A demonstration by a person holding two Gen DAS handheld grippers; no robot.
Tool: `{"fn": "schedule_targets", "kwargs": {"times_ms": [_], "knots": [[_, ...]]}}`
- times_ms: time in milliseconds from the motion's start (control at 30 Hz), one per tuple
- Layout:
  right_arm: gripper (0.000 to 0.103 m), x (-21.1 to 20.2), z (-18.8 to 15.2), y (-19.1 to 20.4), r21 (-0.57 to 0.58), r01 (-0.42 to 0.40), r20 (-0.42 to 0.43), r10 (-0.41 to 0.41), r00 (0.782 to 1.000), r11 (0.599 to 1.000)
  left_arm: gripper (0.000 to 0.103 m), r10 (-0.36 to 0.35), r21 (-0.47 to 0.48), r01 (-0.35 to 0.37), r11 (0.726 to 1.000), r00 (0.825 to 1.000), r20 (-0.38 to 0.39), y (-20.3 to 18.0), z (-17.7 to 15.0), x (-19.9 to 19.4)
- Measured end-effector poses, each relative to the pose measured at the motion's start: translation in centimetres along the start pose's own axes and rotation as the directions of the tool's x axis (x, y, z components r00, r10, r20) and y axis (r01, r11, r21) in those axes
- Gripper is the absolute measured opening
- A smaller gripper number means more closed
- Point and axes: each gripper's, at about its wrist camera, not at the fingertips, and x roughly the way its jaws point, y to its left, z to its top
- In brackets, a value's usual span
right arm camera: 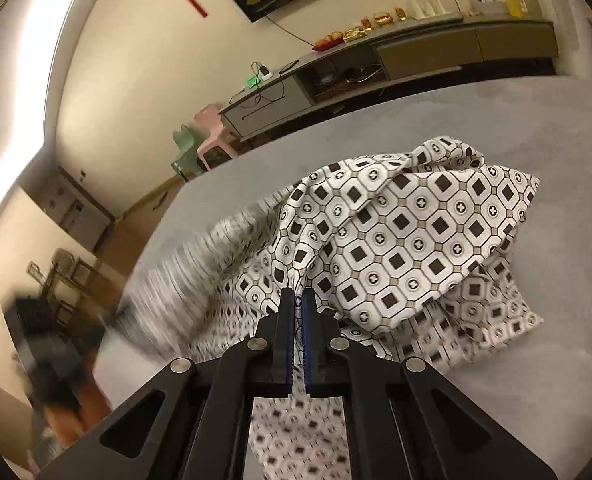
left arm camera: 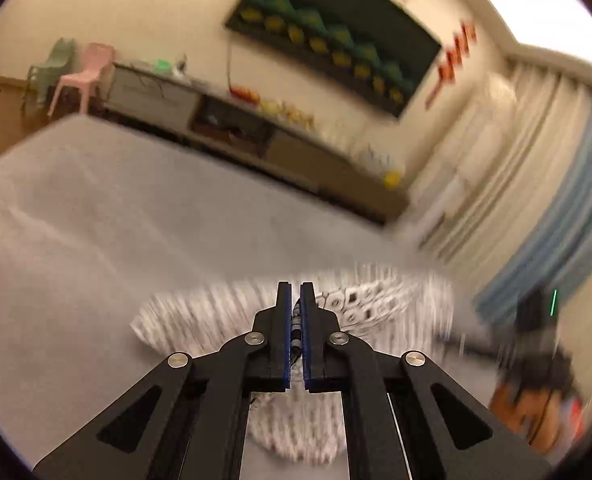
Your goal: Fold clothes
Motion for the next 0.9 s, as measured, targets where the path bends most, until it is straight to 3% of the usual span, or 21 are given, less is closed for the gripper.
{"fn": "schedule_targets", "kwargs": {"times_ms": [67, 133, 200, 267, 333, 400, 433, 467, 533, 633, 700, 733, 767, 833, 900], "knots": [[0.003, -2.3, -2.2, 0.2, -0.067, 0.033, -0.016, -0.034, 0.999, 0.997, 0.003, 0.017, -0.077, -0.010, 0.997, 0.995, 0.100, 2.2, 5.0, -2.5], [0.003, -4.3, -5.1, 0.3, -0.148, 0.075, -0.048, -0.083, 0.995, 0.986, 0.003, 0.122, -0.171, -0.098, 0.980, 0.983, 0.136, 6.2, 9.0, -2.6], [0.004, -4.8, -8.3, 0.2, -0.214, 0.091, -0.121, -0.119, 0.985, 0.973, 0.003, 0.280, -0.196, -0.258, 0.946, 0.955, 0.096, 9.9, 10.1, -0.6], [0.004, -4.3, -11.3, -0.3, -0.242, 0.108, -0.193, -0.157, 0.968, 0.964, 0.004, 0.350, -0.223, -0.340, 0.913, 0.937, 0.006, 13.2, 8.5, 2.2], [0.010, -4.2, -13.1, -0.7, -0.260, 0.122, -0.232, -0.184, 0.955, 0.958, 0.004, 0.347, -0.299, -0.382, 0.875, 0.923, -0.164, 16.7, 5.4, 5.0], [0.015, -4.9, -13.0, -0.7, -0.269, 0.132, -0.236, -0.198, 0.951, 0.954, 0.007, 0.246, -0.387, -0.319, 0.865, 0.943, -0.226, 17.7, 4.0, 6.0], [0.023, -5.5, -12.4, -0.5, -0.275, 0.131, -0.222, -0.195, 0.955, 0.953, 0.017, 0.223, -0.385, -0.291, 0.876, 0.952, -0.212, 17.1, 4.3, 5.9], [0.039, -6.3, -11.6, -0.3, -0.281, 0.136, -0.197, -0.195, 0.961, 0.950, 0.030, 0.233, -0.358, -0.290, 0.888, 0.953, -0.193, 16.4, 4.7, 5.6], [0.056, -8.3, -9.2, 0.3, -0.280, 0.142, -0.118, -0.180, 0.977, 0.950, 0.039, 0.279, -0.273, -0.310, 0.911, 0.949, -0.149, 14.3, 5.4, 4.5], [0.059, -11.1, -5.0, 0.4, -0.228, 0.108, -0.015, -0.115, 0.993, 0.968, 0.039, 0.282, -0.130, -0.298, 0.946, 0.951, -0.129, 10.3, 5.7, 2.7], [0.068, -11.2, -1.5, 0.3, -0.186, 0.133, 0.045, -0.127, 0.991, 0.973, 0.040, 0.183, 0.047, -0.178, 0.983, 0.971, -0.154, 5.6, 4.1, 1.1], [0.077, -10.3, 0.5, -0.1, -0.169, 0.169, 0.060, -0.161, 0.985, 0.971, 0.046, 0.127, 0.170, -0.094, 0.981, 0.973, -0.195, 2.6, 2.1, 0.9], [0.079, -9.0, 2.2, -1.1, -0.153, 0.217, 0.057, -0.210, 0.976, 0.964, 0.055, 0.069, 0.289, 0.010, 0.957, 0.962, -0.263, -0.7, -1.0, 1.0], [0.079, -4.9, 4.9, -3.0, -0.116, 0.272, -0.001, -0.274, 0.962, 0.955, 0.057, 0.014, 0.412, 0.153, 0.898, 0.928, -0.373, -4.8, -6.5, 1.2], [0.079, -0.5, 6.7, -5.2, -0.087, 0.268, -0.087, -0.275, 0.957, 0.959, 0.057, 0.039, 0.507, 0.213, 0.836, 0.897, -0.441, -7.4, -11.6, 1.6]]}}
